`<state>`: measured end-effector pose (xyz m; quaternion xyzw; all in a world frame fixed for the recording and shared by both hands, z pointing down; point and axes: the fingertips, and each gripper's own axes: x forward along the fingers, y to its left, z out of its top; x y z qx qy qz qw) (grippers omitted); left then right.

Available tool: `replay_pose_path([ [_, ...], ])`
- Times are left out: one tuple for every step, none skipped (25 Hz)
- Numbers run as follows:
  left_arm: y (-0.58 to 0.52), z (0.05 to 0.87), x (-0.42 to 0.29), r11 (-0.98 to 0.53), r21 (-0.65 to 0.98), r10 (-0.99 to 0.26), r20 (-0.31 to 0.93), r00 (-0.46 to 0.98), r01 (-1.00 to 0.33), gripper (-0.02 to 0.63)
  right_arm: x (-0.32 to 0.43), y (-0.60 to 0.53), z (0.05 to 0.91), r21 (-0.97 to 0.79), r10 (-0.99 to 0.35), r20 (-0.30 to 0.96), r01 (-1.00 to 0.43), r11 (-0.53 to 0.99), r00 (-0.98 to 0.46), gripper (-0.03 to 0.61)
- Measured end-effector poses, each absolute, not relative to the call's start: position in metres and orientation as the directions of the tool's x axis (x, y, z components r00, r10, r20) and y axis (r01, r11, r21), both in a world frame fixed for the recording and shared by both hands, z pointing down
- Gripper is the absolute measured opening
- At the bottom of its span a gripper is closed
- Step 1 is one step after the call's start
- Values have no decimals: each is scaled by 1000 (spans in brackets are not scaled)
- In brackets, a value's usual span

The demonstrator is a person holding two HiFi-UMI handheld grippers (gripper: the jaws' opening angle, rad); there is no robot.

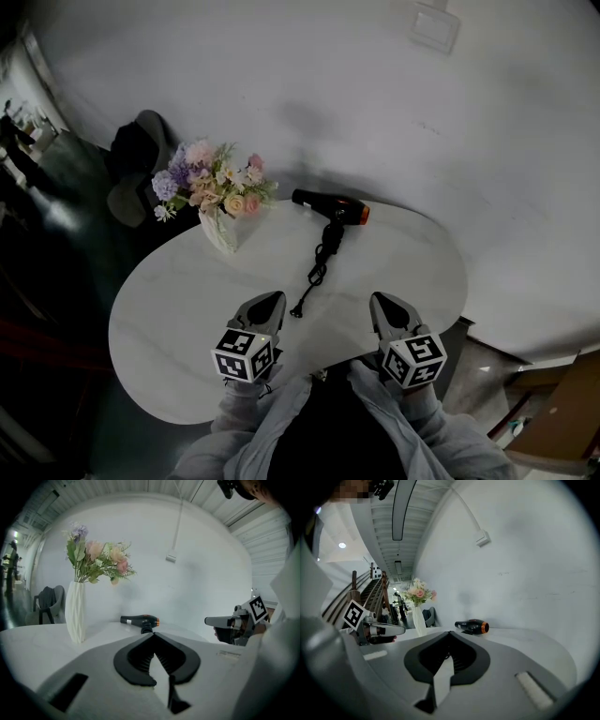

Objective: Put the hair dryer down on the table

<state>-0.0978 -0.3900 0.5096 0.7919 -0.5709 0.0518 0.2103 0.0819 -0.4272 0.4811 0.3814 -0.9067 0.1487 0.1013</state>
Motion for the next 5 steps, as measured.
replay_pose_path([
  [-391,511,-98,-260,276,-882,323,344,-925,2,82,-428,482,-194,-660,300,-721,665,-689,9],
  [-391,511,-97,-261,277,-881,322,346,-925,2,82,-428,484,-194,-659,302,-721,665,-689,9],
  [-392,512,-97,-263,278,-881,322,348,-924,2,81,-428,485,-195,-658,304,-721,665,-689,9],
  [-393,512,-97,-266,278,-880,321,350,-923,2,81,-429,486,-195,-657,306,-720,666,-689,9],
  [-394,513,-96,-268,279,-879,320,353,-922,2,81,-429,487,-195,-655,308,-720,666,-689,9],
])
